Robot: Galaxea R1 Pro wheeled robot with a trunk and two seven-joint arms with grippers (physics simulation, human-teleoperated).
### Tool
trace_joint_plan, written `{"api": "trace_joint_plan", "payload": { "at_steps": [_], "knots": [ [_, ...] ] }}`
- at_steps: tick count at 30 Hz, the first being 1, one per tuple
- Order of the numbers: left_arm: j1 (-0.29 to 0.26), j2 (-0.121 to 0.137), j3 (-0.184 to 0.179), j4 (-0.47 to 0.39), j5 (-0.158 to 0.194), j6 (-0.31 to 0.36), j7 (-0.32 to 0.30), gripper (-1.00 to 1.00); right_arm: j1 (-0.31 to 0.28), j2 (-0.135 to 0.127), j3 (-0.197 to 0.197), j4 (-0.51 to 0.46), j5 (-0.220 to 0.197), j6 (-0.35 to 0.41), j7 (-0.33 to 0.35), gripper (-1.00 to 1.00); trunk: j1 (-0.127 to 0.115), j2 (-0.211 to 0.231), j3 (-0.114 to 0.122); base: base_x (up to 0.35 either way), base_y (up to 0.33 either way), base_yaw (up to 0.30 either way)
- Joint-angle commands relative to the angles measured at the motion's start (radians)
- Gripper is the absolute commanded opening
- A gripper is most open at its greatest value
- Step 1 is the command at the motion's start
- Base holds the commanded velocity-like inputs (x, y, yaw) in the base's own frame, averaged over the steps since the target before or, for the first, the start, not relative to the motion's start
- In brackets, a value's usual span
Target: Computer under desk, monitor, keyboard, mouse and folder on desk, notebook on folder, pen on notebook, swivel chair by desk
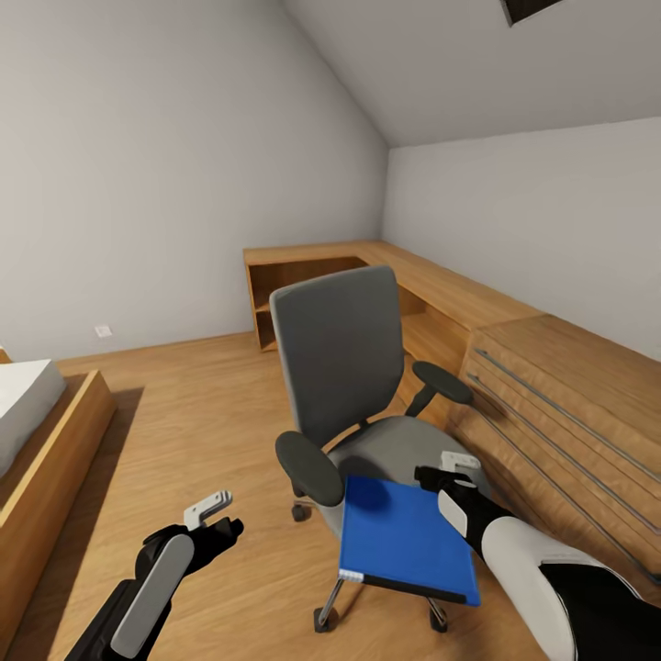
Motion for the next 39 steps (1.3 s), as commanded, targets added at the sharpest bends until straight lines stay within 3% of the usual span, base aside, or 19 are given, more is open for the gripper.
{"api": "trace_joint_plan", "payload": {
  "at_steps": [1,8,26,39],
  "knots": [
    [-0.001,0.001,-0.002,0.002,0.009,0.000,0.010,1.00,0.000,0.000,-0.001,-0.001,-0.007,-0.001,-0.001,1.00,-0.004,0.007,0.002,0.000,0.000,0.000],
    [-0.001,-0.001,-0.004,0.017,0.009,0.000,0.010,1.00,0.000,-0.002,-0.001,-0.002,-0.007,-0.045,-0.003,1.00,-0.031,0.056,0.024,0.000,0.000,0.000],
    [-0.001,-0.001,-0.004,0.019,0.006,-0.001,0.011,1.00,-0.001,-0.003,-0.001,-0.008,-0.008,-0.048,-0.003,1.00,-0.100,0.182,0.081,0.000,0.000,0.000],
    [-0.001,-0.001,-0.004,0.019,0.004,-0.002,0.011,1.00,0.026,-0.007,-0.003,-0.191,-0.009,0.075,-0.004,1.00,-0.150,0.273,0.121,0.000,0.000,0.000]
  ]
}}
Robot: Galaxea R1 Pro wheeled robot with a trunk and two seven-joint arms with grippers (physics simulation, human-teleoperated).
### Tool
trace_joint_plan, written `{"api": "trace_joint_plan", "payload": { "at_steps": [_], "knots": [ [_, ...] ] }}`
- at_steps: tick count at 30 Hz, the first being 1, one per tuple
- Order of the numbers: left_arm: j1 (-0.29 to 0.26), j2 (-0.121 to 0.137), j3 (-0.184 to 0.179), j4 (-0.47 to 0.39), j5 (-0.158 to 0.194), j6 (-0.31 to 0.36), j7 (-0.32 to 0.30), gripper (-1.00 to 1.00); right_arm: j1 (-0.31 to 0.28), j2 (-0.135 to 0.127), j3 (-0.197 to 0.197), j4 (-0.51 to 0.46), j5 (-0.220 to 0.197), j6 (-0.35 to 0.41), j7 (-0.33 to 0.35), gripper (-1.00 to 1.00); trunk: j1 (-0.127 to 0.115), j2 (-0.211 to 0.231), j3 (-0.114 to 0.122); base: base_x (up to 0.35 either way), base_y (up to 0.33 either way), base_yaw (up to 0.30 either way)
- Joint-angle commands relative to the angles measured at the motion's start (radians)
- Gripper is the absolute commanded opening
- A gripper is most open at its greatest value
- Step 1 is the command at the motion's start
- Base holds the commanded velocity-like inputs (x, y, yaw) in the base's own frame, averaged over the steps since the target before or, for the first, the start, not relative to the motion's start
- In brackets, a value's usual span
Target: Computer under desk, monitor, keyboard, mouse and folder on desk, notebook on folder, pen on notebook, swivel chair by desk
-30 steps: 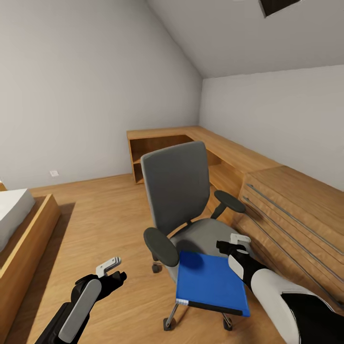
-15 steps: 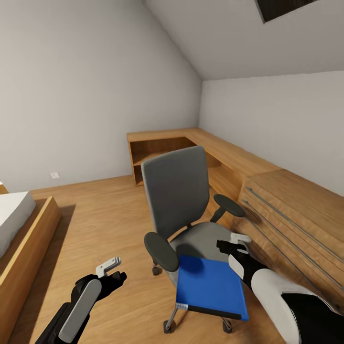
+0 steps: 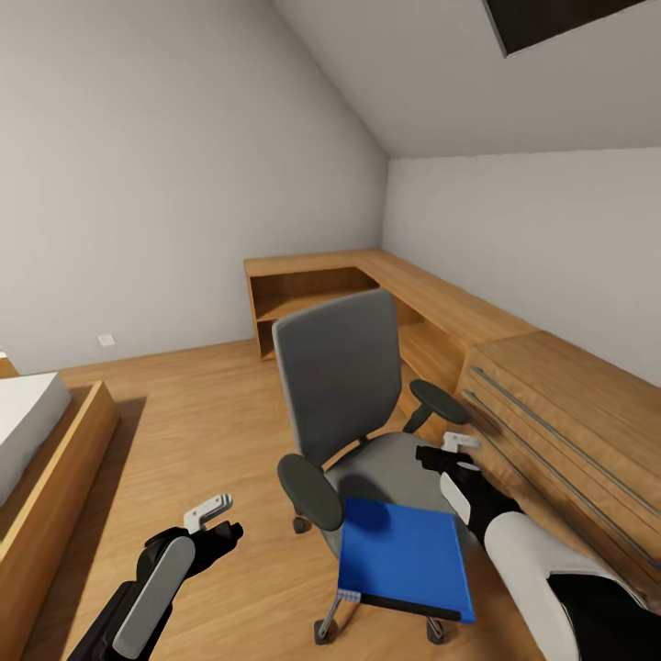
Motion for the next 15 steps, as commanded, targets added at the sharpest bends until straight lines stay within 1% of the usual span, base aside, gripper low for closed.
{"api": "trace_joint_plan", "payload": {
  "at_steps": [1,2,4,5,6,8,10,11,12,14,15],
  "knots": [
    [-0.001,0.001,-0.002,-0.001,0.010,0.000,0.010,1.00,0.011,0.000,0.000,-0.027,-0.008,0.018,-0.003,1.00,-0.004,0.007,0.002,0.000,0.000,0.000],
    [-0.001,0.001,-0.002,-0.001,0.010,0.000,0.010,1.00,0.039,0.000,0.000,-0.085,-0.009,0.048,-0.003,1.00,-0.008,0.014,0.005,0.000,0.000,0.000],
    [-0.001,0.001,-0.002,-0.001,0.010,0.000,0.010,1.00,0.076,0.000,0.000,-0.161,-0.009,0.087,-0.003,1.00,-0.016,0.028,0.012,0.000,0.000,0.000],
    [-0.001,0.001,-0.002,-0.001,0.010,0.000,0.010,1.00,0.122,0.000,0.000,-0.256,-0.010,0.134,-0.005,1.00,-0.019,0.035,0.015,0.000,0.000,0.000],
    [-0.001,0.001,-0.002,-0.001,0.010,0.000,0.010,1.00,0.196,0.003,0.001,-0.401,-0.010,0.201,-0.007,1.00,-0.023,0.042,0.018,0.000,0.000,0.000],
    [-0.001,0.001,-0.002,-0.001,0.010,0.000,0.010,1.00,0.270,0.006,0.001,-0.543,-0.012,0.268,-0.010,1.00,-0.031,0.056,0.024,0.000,0.000,0.000],
    [-0.001,0.001,-0.002,-0.001,0.010,0.000,0.010,1.00,0.329,0.009,0.001,-0.661,-0.018,0.326,-0.011,1.00,-0.039,0.070,0.030,0.000,0.000,0.000],
    [-0.001,0.001,-0.002,-0.001,0.010,0.000,0.010,1.00,0.354,0.011,0.001,-0.712,-0.026,0.352,-0.012,1.00,-0.042,0.077,0.034,0.000,0.000,0.000],
    [-0.001,0.001,-0.002,-0.001,0.010,0.000,0.010,1.00,0.395,0.017,0.001,-0.801,-0.051,0.398,-0.013,1.00,-0.046,0.084,0.037,0.000,0.000,0.000],
    [-0.001,0.001,-0.002,-0.001,0.011,0.000,0.010,1.00,0.429,0.022,0.001,-0.874,-0.089,0.435,-0.014,1.00,-0.054,0.098,0.043,0.000,0.000,0.000],
    [-0.001,0.000,-0.002,-0.001,0.011,0.000,0.010,1.00,0.443,0.024,0.001,-0.905,-0.111,0.449,-0.014,1.00,-0.054,0.098,0.043,0.000,0.000,0.000]
  ]
}}
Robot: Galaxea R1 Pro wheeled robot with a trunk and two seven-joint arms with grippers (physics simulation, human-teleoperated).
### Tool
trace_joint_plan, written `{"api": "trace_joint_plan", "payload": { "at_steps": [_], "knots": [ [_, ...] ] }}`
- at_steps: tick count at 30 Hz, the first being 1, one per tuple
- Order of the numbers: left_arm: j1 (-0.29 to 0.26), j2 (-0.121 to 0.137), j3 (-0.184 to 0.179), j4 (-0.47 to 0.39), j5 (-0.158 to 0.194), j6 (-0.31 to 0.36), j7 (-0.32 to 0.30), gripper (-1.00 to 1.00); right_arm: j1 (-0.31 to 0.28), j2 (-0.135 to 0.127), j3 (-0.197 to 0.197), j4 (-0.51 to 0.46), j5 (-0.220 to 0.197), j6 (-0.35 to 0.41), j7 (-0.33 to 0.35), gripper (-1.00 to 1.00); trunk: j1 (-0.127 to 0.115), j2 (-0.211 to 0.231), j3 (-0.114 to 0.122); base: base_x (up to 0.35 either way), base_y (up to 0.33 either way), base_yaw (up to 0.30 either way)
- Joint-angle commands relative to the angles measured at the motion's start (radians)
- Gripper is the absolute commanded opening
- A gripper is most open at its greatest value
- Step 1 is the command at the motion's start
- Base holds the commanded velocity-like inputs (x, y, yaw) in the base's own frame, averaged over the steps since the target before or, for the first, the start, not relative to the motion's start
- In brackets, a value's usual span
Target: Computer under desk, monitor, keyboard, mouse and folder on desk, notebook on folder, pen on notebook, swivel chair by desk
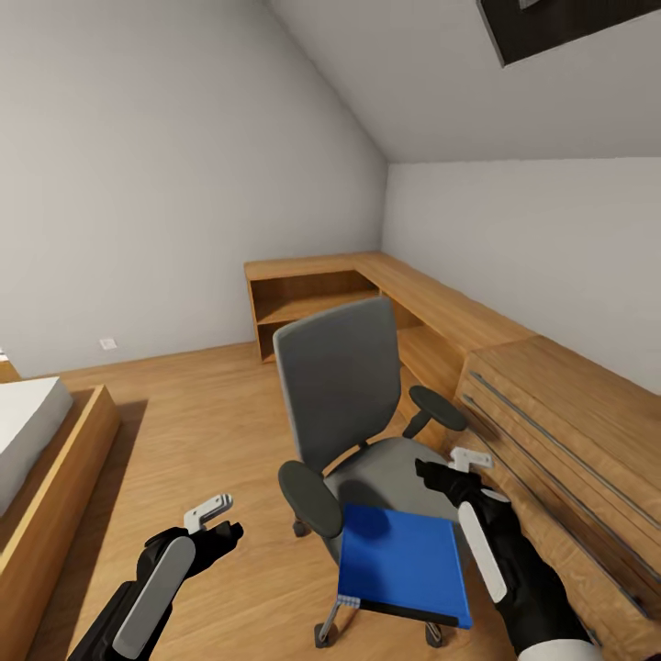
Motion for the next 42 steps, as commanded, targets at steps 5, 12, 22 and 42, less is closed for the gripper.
{"api": "trace_joint_plan", "payload": {
  "at_steps": [5,12,22,42],
  "knots": [
    [-0.001,0.000,-0.002,-0.001,0.012,0.000,0.010,1.00,0.055,0.003,-0.001,-0.115,-0.140,0.046,-0.008,1.00,0.000,-0.001,-0.001,0.000,0.000,0.000],
    [-0.001,0.001,-0.002,0.000,0.014,0.001,0.007,1.00,0.072,0.001,-0.006,-0.155,-0.209,0.059,-0.008,1.00,0.000,-0.001,-0.001,0.000,0.000,0.000],
    [-0.001,0.003,-0.002,0.001,0.014,0.001,0.006,1.00,0.077,0.008,-0.023,-0.187,-0.236,0.059,-0.007,1.00,0.000,-0.001,-0.001,-0.002,0.002,0.000],
    [-0.001,0.002,-0.003,0.013,-0.020,-0.002,0.007,1.00,0.077,0.008,-0.024,-0.183,-0.242,0.052,-0.007,1.00,0.000,-0.001,-0.001,-0.242,0.219,-0.175]
  ]
}}
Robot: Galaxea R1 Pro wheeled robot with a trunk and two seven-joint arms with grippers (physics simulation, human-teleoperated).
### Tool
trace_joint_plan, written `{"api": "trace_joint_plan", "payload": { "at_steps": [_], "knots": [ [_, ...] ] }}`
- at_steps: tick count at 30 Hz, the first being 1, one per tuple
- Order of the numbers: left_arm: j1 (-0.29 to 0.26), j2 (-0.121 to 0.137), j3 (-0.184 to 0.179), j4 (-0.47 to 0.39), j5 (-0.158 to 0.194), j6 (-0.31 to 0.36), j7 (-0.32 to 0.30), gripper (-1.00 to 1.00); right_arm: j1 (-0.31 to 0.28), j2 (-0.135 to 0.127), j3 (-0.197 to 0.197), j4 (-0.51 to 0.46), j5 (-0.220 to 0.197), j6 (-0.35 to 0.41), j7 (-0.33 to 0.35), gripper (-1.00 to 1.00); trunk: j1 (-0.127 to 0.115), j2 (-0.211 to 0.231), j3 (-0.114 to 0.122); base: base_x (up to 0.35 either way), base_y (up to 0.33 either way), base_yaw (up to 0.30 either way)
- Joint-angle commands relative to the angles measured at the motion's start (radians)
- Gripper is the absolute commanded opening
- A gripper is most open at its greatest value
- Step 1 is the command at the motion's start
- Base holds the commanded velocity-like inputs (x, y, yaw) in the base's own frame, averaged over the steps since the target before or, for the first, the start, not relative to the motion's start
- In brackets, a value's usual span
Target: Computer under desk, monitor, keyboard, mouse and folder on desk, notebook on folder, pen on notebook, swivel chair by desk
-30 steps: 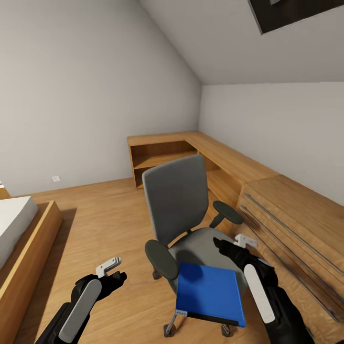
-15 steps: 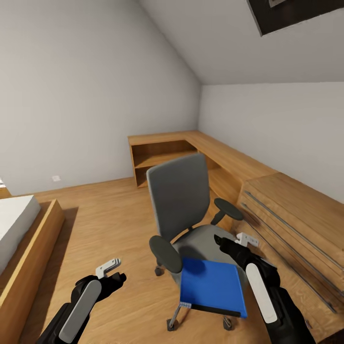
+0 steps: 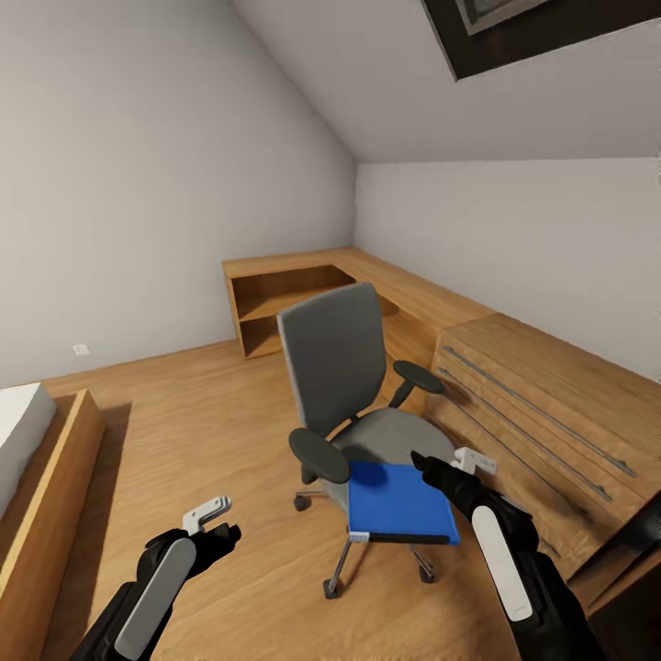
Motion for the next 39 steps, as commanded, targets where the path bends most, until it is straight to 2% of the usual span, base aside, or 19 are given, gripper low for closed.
{"api": "trace_joint_plan", "payload": {
  "at_steps": [1,7,13,18,23,25,26,28,33,39],
  "knots": [
    [-0.001,0.001,-0.002,-0.001,0.010,-0.001,0.010,1.00,0.000,0.001,-0.001,-0.002,-0.011,0.004,-0.008,1.00,-0.001,-0.001,-0.001,-0.255,0.230,-0.054],
    [-0.001,0.001,-0.003,-0.017,0.008,-0.008,0.009,1.00,0.000,-0.002,-0.006,-0.002,-0.011,0.003,-0.008,1.00,-0.001,-0.001,-0.001,-0.194,0.159,-0.012],
    [0.000,0.001,-0.002,-0.102,0.008,-0.020,0.010,1.00,0.000,-0.008,-0.018,0.003,-0.011,0.009,0.002,1.00,-0.001,-0.001,-0.001,-0.039,0.029,-0.001],
    [0.000,0.001,-0.002,-0.122,0.008,-0.023,0.010,1.00,-0.001,-0.013,-0.028,0.024,-0.012,0.011,0.008,1.00,0.007,-0.015,-0.007,-0.007,0.005,0.000],
    [0.000,0.001,-0.002,-0.130,0.008,-0.046,0.013,1.00,-0.001,-0.016,-0.099,0.049,-0.034,0.014,0.010,1.00,0.026,-0.050,-0.023,-0.002,0.001,0.000],
    [0.000,0.001,-0.002,-0.131,0.008,-0.060,0.013,1.00,-0.001,-0.017,-0.135,0.052,-0.057,0.015,0.010,1.00,0.034,-0.064,-0.029,0.000,0.000,0.000],
    [0.000,0.001,-0.002,-0.132,0.008,-0.070,0.013,1.00,-0.001,-0.017,-0.166,0.054,-0.083,0.015,0.010,1.00,0.038,-0.071,-0.032,0.000,0.000,0.000],
    [0.001,0.001,-0.002,-0.132,0.008,-0.077,0.013,1.00,-0.001,-0.017,-0.188,0.056,-0.107,0.015,0.010,1.00,0.045,-0.085,-0.039,0.000,0.000,0.000],
    [0.001,0.001,-0.002,-0.131,0.009,-0.085,0.013,1.00,0.000,-0.017,-0.216,0.058,-0.143,0.015,0.009,1.00,0.065,-0.120,-0.054,0.000,0.000,0.000],
    [0.000,0.001,-0.003,-0.129,0.009,-0.089,0.015,1.00,0.000,-0.017,-0.229,0.069,-0.158,0.007,0.012,1.00,0.088,-0.162,-0.073,0.000,0.000,0.000]
  ]
}}
